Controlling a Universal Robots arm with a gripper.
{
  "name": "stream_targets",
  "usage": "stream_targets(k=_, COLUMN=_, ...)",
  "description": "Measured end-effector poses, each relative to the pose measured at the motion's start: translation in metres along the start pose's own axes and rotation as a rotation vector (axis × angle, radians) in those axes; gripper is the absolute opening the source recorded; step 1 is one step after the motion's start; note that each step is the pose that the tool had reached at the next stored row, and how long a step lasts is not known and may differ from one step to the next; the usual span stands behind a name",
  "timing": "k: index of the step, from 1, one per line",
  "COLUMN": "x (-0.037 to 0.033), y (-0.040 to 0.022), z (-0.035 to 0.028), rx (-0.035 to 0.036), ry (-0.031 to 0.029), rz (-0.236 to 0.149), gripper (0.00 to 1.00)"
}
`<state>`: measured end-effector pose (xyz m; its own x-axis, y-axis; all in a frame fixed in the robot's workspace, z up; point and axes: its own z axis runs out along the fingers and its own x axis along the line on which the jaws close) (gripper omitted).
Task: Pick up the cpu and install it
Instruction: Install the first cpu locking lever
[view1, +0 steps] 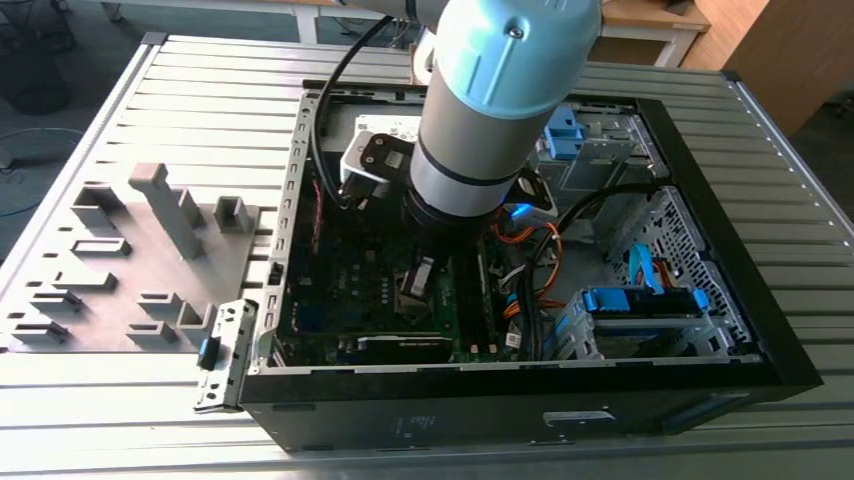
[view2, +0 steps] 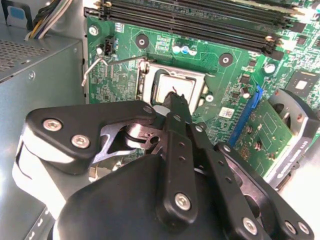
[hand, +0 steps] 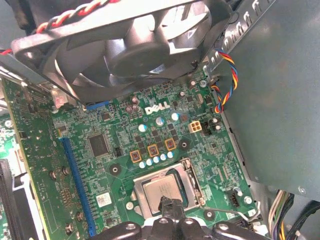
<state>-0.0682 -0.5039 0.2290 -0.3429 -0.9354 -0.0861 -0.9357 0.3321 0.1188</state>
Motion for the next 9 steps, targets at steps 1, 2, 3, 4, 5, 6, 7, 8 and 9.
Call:
stream_targets(k=1, x=0.0000, y=0.0000, z=0.0000, rx=0.0000, ry=0.0000, rz=0.000, gripper=0.11)
stream_targets(k=2, x=0.0000, y=0.0000, z=-0.0001, rx=0.0000, ry=0.0001, rz=0.000, gripper=0.11)
stream_targets(k=3, x=0.0001, y=0.0001, z=-0.0004, rx=0.0000, ry=0.0002, rz=0.000, gripper=0.11)
stream_targets(k=4, x=0.0000, y=0.0002, z=-0.0016, rx=0.0000, ry=0.0002, rz=0.000, gripper=0.11)
stream_targets(k=5, x=-0.0002, y=0.0004, z=-0.0031, rx=0.0000, ry=0.0002, rz=0.000, gripper=0.11)
stream_targets(k=6, x=-0.0004, y=0.0007, z=-0.0052, rx=0.0000, ry=0.0002, rz=0.000, gripper=0.11)
stream_targets(k=7, x=-0.0005, y=0.0008, z=-0.0067, rx=0.0000, ry=0.0001, rz=0.000, gripper=0.11)
stream_targets(k=8, x=-0.0006, y=0.0009, z=-0.0074, rx=0.0000, ry=0.0000, rz=0.000, gripper=0.11)
stream_targets(k=9, x=-0.0006, y=0.0009, z=-0.0073, rx=0.0000, ry=-0.0003, rz=0.000, gripper=0.11)
